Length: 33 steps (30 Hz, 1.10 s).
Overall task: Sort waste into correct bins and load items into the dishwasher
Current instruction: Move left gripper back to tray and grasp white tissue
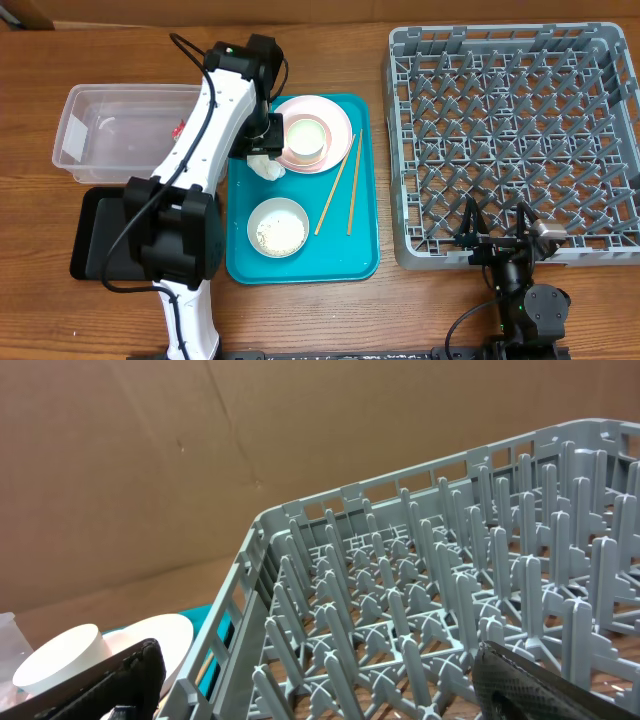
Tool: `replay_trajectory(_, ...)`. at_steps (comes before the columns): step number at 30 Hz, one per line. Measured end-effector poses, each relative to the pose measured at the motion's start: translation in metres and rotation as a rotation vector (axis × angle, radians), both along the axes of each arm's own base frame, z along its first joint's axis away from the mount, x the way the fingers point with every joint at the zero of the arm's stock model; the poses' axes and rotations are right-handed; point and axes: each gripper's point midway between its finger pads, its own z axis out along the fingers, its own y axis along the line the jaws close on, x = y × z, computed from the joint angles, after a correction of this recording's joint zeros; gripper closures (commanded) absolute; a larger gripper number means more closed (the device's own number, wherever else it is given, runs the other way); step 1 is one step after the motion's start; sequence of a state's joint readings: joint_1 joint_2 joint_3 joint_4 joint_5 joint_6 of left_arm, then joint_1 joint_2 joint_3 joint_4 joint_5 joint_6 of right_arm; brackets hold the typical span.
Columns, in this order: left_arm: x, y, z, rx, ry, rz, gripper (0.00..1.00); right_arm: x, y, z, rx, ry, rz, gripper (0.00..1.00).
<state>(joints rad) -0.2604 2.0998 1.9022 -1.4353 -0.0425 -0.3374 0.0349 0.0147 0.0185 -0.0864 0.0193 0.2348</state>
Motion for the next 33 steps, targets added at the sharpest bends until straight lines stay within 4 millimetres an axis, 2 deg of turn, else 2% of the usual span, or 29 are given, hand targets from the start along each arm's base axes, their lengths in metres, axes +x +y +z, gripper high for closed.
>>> replay_trajectory(6,0.001,0.000,-0.023,-0.001,-0.006,0.000,0.46,0.000,0.000,0.000,0.000,0.000,0.000,0.00)
replay_trajectory(15,0.012,-0.003,-0.038,-0.015,-0.057,0.005,0.43,0.000,0.000,0.000,0.000,0.000,-0.001,0.00)
replay_trajectory(20,0.010,-0.003,-0.054,-0.016,-0.060,0.023,0.38,0.000,0.000,0.000,0.000,0.000,0.000,0.00)
replay_trajectory(33,0.006,-0.002,-0.080,-0.016,-0.066,0.053,0.39,0.000,0.000,0.000,0.000,0.000,0.000,0.00)
